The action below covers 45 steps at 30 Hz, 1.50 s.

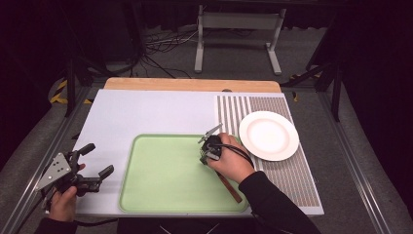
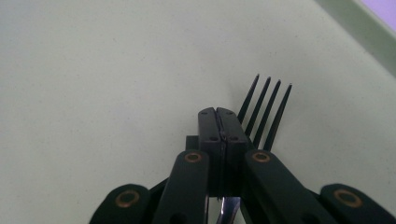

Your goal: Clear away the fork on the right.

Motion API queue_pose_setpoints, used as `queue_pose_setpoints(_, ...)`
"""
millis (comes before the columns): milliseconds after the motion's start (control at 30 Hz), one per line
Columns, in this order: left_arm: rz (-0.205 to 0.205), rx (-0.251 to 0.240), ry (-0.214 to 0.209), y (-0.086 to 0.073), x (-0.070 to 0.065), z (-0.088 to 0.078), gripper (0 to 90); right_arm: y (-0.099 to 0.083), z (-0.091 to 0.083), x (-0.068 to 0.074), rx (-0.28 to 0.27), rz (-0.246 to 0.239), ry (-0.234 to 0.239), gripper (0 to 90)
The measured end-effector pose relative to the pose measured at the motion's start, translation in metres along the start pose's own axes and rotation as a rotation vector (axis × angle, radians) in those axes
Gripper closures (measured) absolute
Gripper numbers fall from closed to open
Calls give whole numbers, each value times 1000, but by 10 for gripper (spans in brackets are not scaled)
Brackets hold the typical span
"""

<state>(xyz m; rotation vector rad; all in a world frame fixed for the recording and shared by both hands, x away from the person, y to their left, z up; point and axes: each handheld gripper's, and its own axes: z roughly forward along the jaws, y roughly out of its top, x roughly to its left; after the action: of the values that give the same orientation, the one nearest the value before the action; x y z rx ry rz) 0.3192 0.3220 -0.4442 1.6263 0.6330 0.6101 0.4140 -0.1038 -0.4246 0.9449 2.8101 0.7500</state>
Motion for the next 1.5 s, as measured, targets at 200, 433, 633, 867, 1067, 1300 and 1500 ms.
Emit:
queue_pose_setpoints(200, 0, 0, 0, 0, 0, 0, 15, 0, 4, -1, -1, 1, -10, 900)
queue_pose_setpoints(433, 0, 0, 1, 0, 0, 0, 16, 0, 6, -2, 1, 4, -19, 900)
queue_pose_setpoints(633, 0, -1, 2, 0, 0, 0, 15, 0, 6, -2, 2, 6, -21, 900)
queue_pose_setpoints(867, 0, 0, 2, 0, 0, 0, 15, -1, 4, -5, 4, 2, -45, 900)
queue_pose_setpoints(1067, -2, 1, 4, 0, 0, 1, 15, -4, 2, -12, 13, -5, -78, 900)
queue_pose_setpoints(1300, -3, 1, 5, -1, 0, 1, 16, -10, -3, -24, 14, 28, -107, 900)
queue_pose_setpoints(1500, -3, 1, 6, -1, 0, 1, 16, -14, -6, -31, 11, 50, -121, 900)
